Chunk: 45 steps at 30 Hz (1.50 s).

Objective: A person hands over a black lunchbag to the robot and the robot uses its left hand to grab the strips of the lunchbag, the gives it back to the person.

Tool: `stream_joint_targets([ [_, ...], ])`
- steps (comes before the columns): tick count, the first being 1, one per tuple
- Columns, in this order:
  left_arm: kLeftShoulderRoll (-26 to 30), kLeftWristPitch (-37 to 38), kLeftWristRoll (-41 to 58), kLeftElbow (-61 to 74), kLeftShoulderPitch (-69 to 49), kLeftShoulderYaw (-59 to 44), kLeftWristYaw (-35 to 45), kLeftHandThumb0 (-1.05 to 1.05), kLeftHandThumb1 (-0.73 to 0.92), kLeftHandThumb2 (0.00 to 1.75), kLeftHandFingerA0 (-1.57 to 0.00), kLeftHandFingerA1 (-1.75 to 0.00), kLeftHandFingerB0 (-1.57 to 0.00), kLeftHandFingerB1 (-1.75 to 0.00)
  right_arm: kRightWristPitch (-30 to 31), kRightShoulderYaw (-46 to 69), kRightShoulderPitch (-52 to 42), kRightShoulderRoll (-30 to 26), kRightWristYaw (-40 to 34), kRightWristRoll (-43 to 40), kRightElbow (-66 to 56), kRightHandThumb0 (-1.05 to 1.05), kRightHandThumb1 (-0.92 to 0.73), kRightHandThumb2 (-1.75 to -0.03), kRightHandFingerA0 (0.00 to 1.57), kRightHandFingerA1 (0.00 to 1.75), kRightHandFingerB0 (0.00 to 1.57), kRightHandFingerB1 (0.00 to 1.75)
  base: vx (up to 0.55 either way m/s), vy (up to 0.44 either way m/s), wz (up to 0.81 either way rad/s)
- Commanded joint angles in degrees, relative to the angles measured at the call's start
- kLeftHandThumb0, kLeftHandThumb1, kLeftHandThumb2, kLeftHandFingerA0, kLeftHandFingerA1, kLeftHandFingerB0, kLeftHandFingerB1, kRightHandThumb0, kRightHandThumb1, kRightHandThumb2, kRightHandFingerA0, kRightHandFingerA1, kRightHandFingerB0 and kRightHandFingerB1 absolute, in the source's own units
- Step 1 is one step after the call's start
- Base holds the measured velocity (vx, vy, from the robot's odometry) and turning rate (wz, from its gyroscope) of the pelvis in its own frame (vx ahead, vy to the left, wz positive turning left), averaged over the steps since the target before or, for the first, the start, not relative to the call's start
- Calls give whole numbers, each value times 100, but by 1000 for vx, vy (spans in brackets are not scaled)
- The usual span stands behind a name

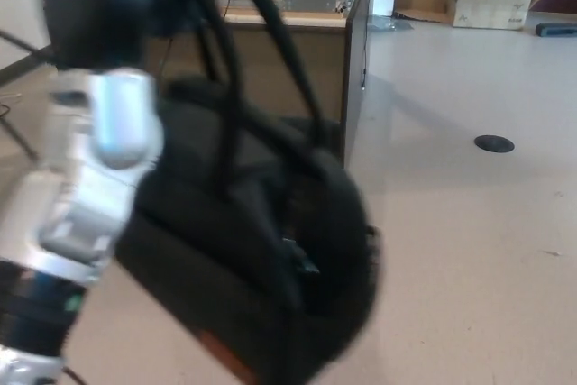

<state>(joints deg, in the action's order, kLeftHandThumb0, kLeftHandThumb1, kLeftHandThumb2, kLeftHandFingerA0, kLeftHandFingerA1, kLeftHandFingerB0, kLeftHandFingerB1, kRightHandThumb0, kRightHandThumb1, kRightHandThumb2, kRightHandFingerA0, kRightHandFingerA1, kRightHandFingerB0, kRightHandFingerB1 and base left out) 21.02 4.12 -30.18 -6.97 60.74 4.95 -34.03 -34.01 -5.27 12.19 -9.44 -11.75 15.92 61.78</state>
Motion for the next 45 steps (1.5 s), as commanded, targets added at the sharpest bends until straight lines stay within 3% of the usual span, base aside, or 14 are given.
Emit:
stream_joint_targets([
  [1, 948, 1949, -435, 1824, -371, -1393, -1163, -20, 66, 58, -91, -175, -68, -169, 70, -40, -90, -274, -82, 100, 17, -60, -71, -61, 44, 43, 40, 38, 0, 0, 0],
  [4, 906, 1666, -597, 2510, -692, -1737, -1133, -22, 65, 59, -92, -169, -68, -163, 81, -49, -141, -278, -70, 90, -11, -60, -56, -97, 37, 56, 28, 49, 0, 0, 0],
  [5, 875, 1494, -1009, 2698, -719, -1827, -1482, -24, 63, 61, -95, -173, -68, -153, 83, -52, -139, -284, -77, 95, -16, -59, -72, -61, 43, 42, 40, 38, 0, 0, 0],
  [8, 703, 1351, -1342, 2897, -732, -1874, -1833, -24, 65, 58, -91, -174, -66, -166, 105, -51, -142, -276, -114, 104, -35, -60, -72, -61, 43, 43, 41, 38, 0, 0, 0],
  [12, 555, 1436, -1382, 3135, -952, -2025, -1954, -20, 62, 58, -94, -175, -66, -172, 131, -41, -145, -259, -108, 86, -47, -60, -56, -97, 37, 56, 29, 50, 0, 0, 0],
  [13, 739, 2253, -735, 3118, -1179, -2147, -1658, -6, 60, 67, -88, -175, -62, -175, 95, -46, -164, -253, -127, 93, -45, -61, -71, -61, 44, 43, 43, 39, 0, 0, 0],
  [15, 777, 3342, 425, 3150, -1455, -2182, -1241, -11, 40, 86, -121, -140, -104, -130, 74, -46, -181, -252, -124, 92, -67, -61, -71, -61, 45, 43, 43, 39, 0, 0, 0],
  [16, 830, 3389, 342, 3221, -1674, -2312, -1233, -11, 53, 68, -88, -175, -68, -173, 68, -54, -180, -259, -127, 103, -64, -61, -71, -61, 45, 43, 43, 39, 0, 0, 0],
  [22, 607, 3527, 657, 3897, -3485, -2815, -747, -12, 56, 66, -87, -175, -82, -140, 50, -21, -91, -283, -119, 70, -27, -61, -71, -61, 46, 43, 45, 39, 0, 0, 0],
  [25, 244, 3535, -747, 3795, -4165, -3440, -1693, -22, 63, 63, -82, -151, -79, -63, 67, -18, -43, -277, -87, 59, -38, -59, -71, -61, 43, 42, 44, 39, 0, 0, 0],
  [29, -232, 3548, -1805, 3563, -4965, -3541, -2756, -18, 59, 57, -95, -142, -87, -72, 40, -50, -76, -300, -80, 96, -81, -58, -73, -62, 43, 43, 46, 40, 0, 0, 0],
  [30, -178, 3454, -2626, 3092, -4425, -3222, -4235, -29, 34, 74, -103, -101, -87, -78, 48, -56, -55, -291, -85, 103, -62, -60, -72, -62, 43, 43, 45, 40, 0, 0, 0],
  [32, 255, 2875, -3588, 2539, -4411, -2809, -5408, -33, 61, 58, -89, -80, -75, -60, 41, -77, -42, -304, -96, 129, -51, -58, -72, -62, 43, 43, 48, 41, 0, 0, 0],
  [45, 250, 3325, -3559, 2505, -4619, -2453, -5422, -37, 60, 57, -100, -75, -85, -64, -32, -46, 12, -277, -119, 78, -13, -57, -72, -61, 44, 44, 49, 42, 0, 0, 0],
])
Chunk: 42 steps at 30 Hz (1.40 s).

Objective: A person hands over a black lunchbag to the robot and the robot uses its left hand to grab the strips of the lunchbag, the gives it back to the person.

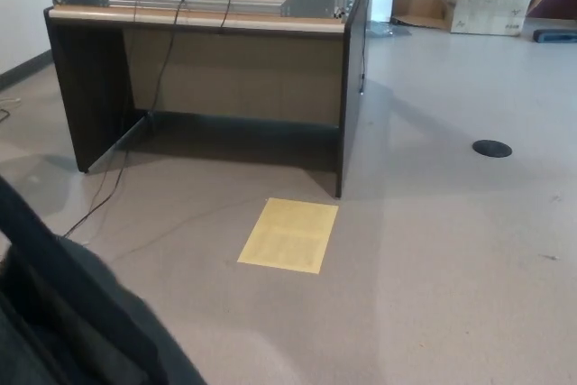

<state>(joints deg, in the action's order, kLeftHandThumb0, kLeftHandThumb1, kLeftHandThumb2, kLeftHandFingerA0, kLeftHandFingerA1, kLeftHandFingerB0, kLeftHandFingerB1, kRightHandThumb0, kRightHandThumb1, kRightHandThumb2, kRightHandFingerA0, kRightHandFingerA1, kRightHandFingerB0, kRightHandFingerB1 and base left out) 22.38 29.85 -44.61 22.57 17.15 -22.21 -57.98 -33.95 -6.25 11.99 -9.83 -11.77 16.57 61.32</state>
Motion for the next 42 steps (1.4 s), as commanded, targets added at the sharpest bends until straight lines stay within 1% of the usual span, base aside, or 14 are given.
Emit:
stream_joint_targets([
  [1, 146, 822, -2079, -439, -282, 298, -2926, -35, 61, 58, -95, -80, -80, -66, -48, 48, 28, -240, -144, 27, 25, -58, -71, -62, 46, 44, 49, 42, 0, 0, 0],
  [10, 338, 241, -2771, -1408, 918, 881, -3452, -28, 47, 54, -96, -114, -92, -69, 1, 32, 26, -271, -116, 45, 31, -58, -72, -61, 46, 44, 50, 42, 0, 0, 0],
  [11, 357, 394, -2688, -1820, 1137, 1144, -3452, -34, 42, 81, -100, -110, -83, -79, -26, 41, 5, -261, -106, 27, 33, -56, -56, -97, 39, 57, 43, 56, 0, 0, 0],
  [13, 386, 597, -2574, -2336, 1379, 1454, -3452, -34, 42, 81, -100, -110, -83, -79, -49, 51, -16, -249, -89, 5, 32, -56, -56, -97, 39, 57, 43, 56, 0, 0, 0],
  [14, 290, 548, -2705, -2607, 1618, 1562, -3452, -31, 52, 55, -96, -99, -88, -65, -32, 49, -14, -248, -65, 0, 38, -57, -73, -62, 43, 43, 50, 43, 0, 0, 0],
  [16, 57, 381, -3023, -3206, 2165, 1826, -3452, -28, 53, 55, -94, -84, -87, -59, -25, 47, -23, -253, -42, -3, 40, -57, -73, -62, 43, 43, 50, 43, 0, 0, 0],
  [24, -442, 1263, -1767, -5265, 4071, 3106, -2489, -25, 53, 61, -93, -157, -94, -92, -77, 143, 23, -189, 35, -146, 36, -57, -72, -61, 42, 43, 54, 44, 0, 0, 0],
  [25, -373, 1676, -1592, -5466, 4225, 3271, -1958, -25, 53, 61, -93, -157, -94, -92, -103, 151, 19, -181, 36, -157, 49, -57, -72, -61, 42, 43, 54, 44, 0, 0, 0],
  [27, -478, 2485, -2343, -6432, 5177, 3827, -3404, -12, 48, 61, -101, -155, -101, -76, -116, 147, -11, -166, 74, -163, 73, -58, -72, -61, 42, 42, 54, 44, 0, 0, 0],
  [29, -841, 2513, -2377, -6762, 5395, 3720, -3452, -27, 60, 59, -105, -124, -99, -68, -112, 132, 12, -163, 88, -149, 82, -58, -72, -61, 42, 42, 55, 44, 0, 0, 0],
  [30, -735, 1730, -1956, -6442, 5125, 3815, -2117, -23, 47, 76, -88, -157, -72, -132, -100, 130, 44, -162, 101, -147, 83, -58, -72, -61, 42, 42, 55, 44, 0, 0, 0],
  [31, -715, 1031, -1639, -5999, 4867, 3820, -947, -26, 58, 53, -78, -174, -63, -161, -75, 130, 90, -154, 118, -150, 93, -57, -72, -61, 43, 42, 55, 45, 0, 0, 0],
  [32, -771, 479, -1406, -5548, 4660, 3762, -21, -26, 58, 53, -78, -174, -63, -161, -45, 131, 141, -142, 135, -155, 110, -57, -72, -61, 43, 42, 55, 45, 0, 0, 0],
  [42, -1534, 185, -1495, -6672, 5399, 4359, 119, -32, 56, 64, -86, -157, -70, -143, 90, 32, 223, -127, 139, -48, 59, -63, -72, -62, 42, 41, 57, 45, 0, 0, 0],
])
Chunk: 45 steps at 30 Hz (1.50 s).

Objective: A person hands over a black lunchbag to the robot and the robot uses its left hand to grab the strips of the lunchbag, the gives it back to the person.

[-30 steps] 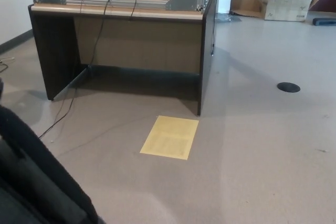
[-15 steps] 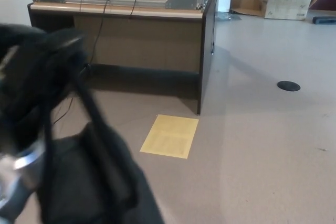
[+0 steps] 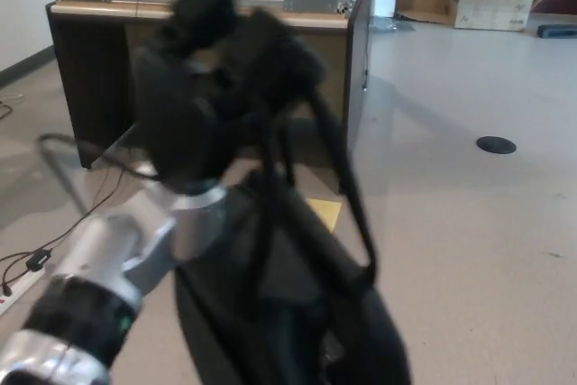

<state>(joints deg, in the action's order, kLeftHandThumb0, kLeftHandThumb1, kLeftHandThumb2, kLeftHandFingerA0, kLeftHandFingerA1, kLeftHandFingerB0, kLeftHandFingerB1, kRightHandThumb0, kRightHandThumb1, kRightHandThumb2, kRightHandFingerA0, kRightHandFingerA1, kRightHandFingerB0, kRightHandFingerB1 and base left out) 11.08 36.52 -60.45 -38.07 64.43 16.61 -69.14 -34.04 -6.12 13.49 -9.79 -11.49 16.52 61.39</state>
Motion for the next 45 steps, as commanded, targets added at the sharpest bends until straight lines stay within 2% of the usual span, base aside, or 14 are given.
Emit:
stream_joint_targets([
  [1, -479, -549, 47, -672, 696, 542, 1240, -23, 56, 54, -79, -173, -66, -161, 70, 14, 65, -148, 117, -37, 58, -63, -73, -62, 42, 42, 57, 45, 0, 0, 0],
  [13, -1053, -1044, -85, -1657, 1429, 1462, 1152, -38, 43, 81, -108, -137, -86, -124, 124, -18, 173, -173, 160, -31, 12, -57, -73, -62, 41, 41, 57, 45, 0, 0, 0],
  [14, -1094, -1046, -54, -1723, 1492, 1480, 1167, -30, 62, 56, -74, -175, -62, -161, 130, -26, 190, -171, 143, -18, 15, -57, -73, -62, 42, 41, 58, 45, 0, 0, 0],
  [15, -1166, -1086, -11, -1809, 1596, 1520, 1192, -39, 42, 81, -109, -138, -87, -124, 186, -24, 197, -173, 161, -22, -9, -56, -75, -62, 42, 40, 57, 44, 0, 0, 0],
  [18, -1307, -1071, 116, -1999, 1824, 1538, 1237, -29, 61, 56, -75, -175, -59, -165, 256, -2, 256, -153, 166, -51, -42, -57, -72, -62, 41, 40, 58, 44, 0, 0, 0],
  [19, -1360, -1107, 152, -2022, 1908, 1539, 1357, -38, 43, 83, -110, -135, -82, -116, 265, -4, 278, -139, 152, -46, -31, -58, -72, -62, 41, 40, 58, 44, 0, 0, 0],
  [22, -1421, -1193, 147, -2123, 2058, 1579, 1290, -34, 56, 58, -80, -167, -87, -105, 218, 16, 326, -129, 102, -56, -1, -58, -73, -62, 42, 41, 59, 45, 0, 0, 0],
  [26, -1365, -1165, 172, -2173, 2045, 1608, 1180, -26, 59, 56, -78, -175, -67, -163, 197, 1, 338, -153, 105, -32, 6, -58, -73, -62, 42, 42, 60, 45, 0, 0, 0],
  [30, -1133, -1114, 207, -2207, 1982, 1602, 1224, -29, 60, 56, -76, -175, -67, -163, 262, -42, 414, -166, 139, 12, -18, -56, -73, -62, 42, 41, 60, 45, 0, 0, 0],
  [31, -1091, -1138, 221, -2205, 1958, 1591, 1261, -36, 41, 82, -112, -135, -88, -118, 263, -47, 417, -171, 137, 16, -16, -56, -73, -61, 42, 41, 60, 45, 0, 0, 0],
  [35, -919, -1167, 320, -2181, 1922, 1525, 1402, -32, 55, 60, -87, -155, -92, -89, 291, -57, 492, -180, 167, 14, 29, -57, -73, -62, 40, 41, 59, 45, 0, 0, 0],
  [37, -793, -1110, 352, -2146, 1932, 1493, 1432, -32, 57, 59, -80, -164, -76, -126, 313, -52, 532, -178, 199, -7, 25, -55, -72, -61, 40, 41, 58, 45, 0, 0, 0],
  [42, -654, -884, 454, -2118, 1905, 1459, 1404, -36, 44, 81, -109, -137, -80, -119, 319, 20, 553, -133, 213, -103, 57, -55, -71, -61, 41, 41, 62, 46, 0, 0, 0],
  [45, -638, -811, 571, -2013, 1776, 1414, 1475, -44, 52, 65, -80, -150, -78, -115, 274, -17, 502, -147, 175, -38, 44, -55, -71, -62, 42, 42, 61, 47, 0, 0, 0],
])
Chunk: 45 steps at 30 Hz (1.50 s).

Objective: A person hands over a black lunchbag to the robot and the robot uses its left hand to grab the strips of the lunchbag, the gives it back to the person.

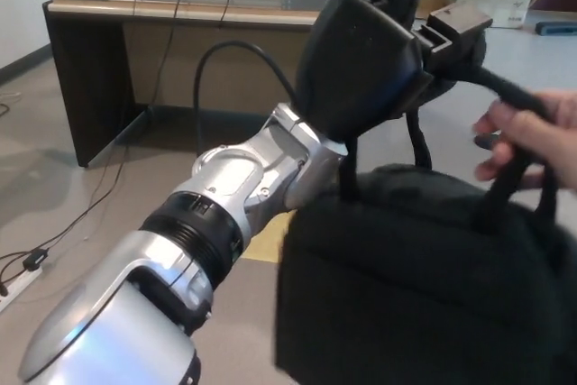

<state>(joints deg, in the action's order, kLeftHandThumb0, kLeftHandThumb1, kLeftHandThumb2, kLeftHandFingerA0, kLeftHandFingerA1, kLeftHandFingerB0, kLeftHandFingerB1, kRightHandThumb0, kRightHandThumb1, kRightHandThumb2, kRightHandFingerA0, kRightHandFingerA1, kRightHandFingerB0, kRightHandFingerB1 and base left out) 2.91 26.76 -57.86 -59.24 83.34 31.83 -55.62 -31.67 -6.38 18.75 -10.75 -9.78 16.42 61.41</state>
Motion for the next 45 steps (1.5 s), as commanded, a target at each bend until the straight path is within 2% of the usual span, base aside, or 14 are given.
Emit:
stream_joint_targets([
  [1, 139, 171, 523, 179, -210, -219, 485, -52, 56, 57, -47, -95, -57, -54, 35, 4, -47, -58, 7, -21, 27, -55, -72, -61, 42, 42, 61, 47, 0, 0, 0],
  [2, 120, 103, 750, 309, -298, -330, 1052, -77, 48, 83, -7, -35, -10, -39, 40, 1, -57, -59, 17, -21, 18, -55, -72, -61, 42, 42, 61, 47, 0, 0, 0],
  [3, 143, -86, 1075, 609, -412, -464, 2082, -91, 60, 59, 0, 0, 0, 0, 60, -16, -46, -62, 21, -2, 9, -54, -73, -61, 42, 41, 60, 46, 0, 0, 0],
  [20, 771, -822, 2417, 3561, -1182, -1069, 4961, -105, 67, 62, 0, 0, 0, 0, 33, -14, 25, -13, -110, 7, 86, -50, -70, -60, 44, 42, 63, 46, 0, 0, 0],
  [30, 1909, -427, 3029, 4773, -3306, -2211, 4602, -72, 51, 56, 0, 0, 0, 0, 6, 46, -156, -5, -9, -102, 16, -53, -70, -60, 43, 42, 62, 46, 0, 0, 0],
  [31, 2000, -393, 3061, 4869, -3597, -2324, 4572, -75, 45, 80, 0, 0, 0, -4, 19, 40, -167, -14, -42, -80, 11, -55, -71, -61, 44, 42, 59, 44, 0, 0, 0],
  [32, 2118, -257, 3098, 4923, -3972, -2457, 4464, -70, 43, 79, 0, -5, -1, -10, 32, 41, -177, -19, -79, -66, 6, -60, -59, -97, 41, 57, 51, 58, 0, 0, 0],
  [35, 2424, 282, 3280, 4905, -4924, -2757, 4187, -58, 38, 77, 0, -24, -8, -25, -30, 28, -214, -21, -179, -23, 10, -56, -70, -61, 52, 47, 52, 42, 0, 0, 0],
  [36, 2481, 375, 3372, 4923, -5244, -2850, 4159, -71, 44, 72, -11, -22, -15, -20, -20, 24, -232, -21, -211, -9, 0, -59, -57, -98, 45, 60, 37, 53, 0, 0, 0],
  [39, 2628, 896, 3641, 4737, -6359, -3099, 3949, -63, 42, 68, -9, -36, -8, -33, 40, 94, -299, 18, -170, -106, -39, -59, -55, -96, 39, 58, 26, 49, 0, 0, 0],
  [40, 2662, 1003, 3554, 4651, -6600, -3145, 3809, -33, 27, 86, -1, -49, 0, -47, -7, 130, -323, 36, -162, -153, -21, -56, -54, -96, 39, 58, 22, 49, 0, 0, 0],
  [41, 2680, 1080, 3593, 4567, -7055, -3233, 3765, -33, 30, 88, -1, -49, 0, -47, -50, 161, -368, 45, -140, -195, -9, -59, -72, -61, 42, 43, 30, 35, 0, 0, 0],
  [44, 2643, 1194, 3813, 4183, -7907, -3374, 3782, -33, 32, 90, -1, -48, 0, -46, -184, 229, -462, 47, -134, -263, 53, -62, -72, -62, 40, 44, 25, 35, 0, 0, 0],
  [45, 2612, 1271, 3811, 3886, -8258, -3426, 3701, -56, 55, 57, -17, -30, -20, -28, -206, 239, -511, 43, -171, -257, 68, -65, -72, -62, 43, 45, 27, 35, 0, 0, 0],
])
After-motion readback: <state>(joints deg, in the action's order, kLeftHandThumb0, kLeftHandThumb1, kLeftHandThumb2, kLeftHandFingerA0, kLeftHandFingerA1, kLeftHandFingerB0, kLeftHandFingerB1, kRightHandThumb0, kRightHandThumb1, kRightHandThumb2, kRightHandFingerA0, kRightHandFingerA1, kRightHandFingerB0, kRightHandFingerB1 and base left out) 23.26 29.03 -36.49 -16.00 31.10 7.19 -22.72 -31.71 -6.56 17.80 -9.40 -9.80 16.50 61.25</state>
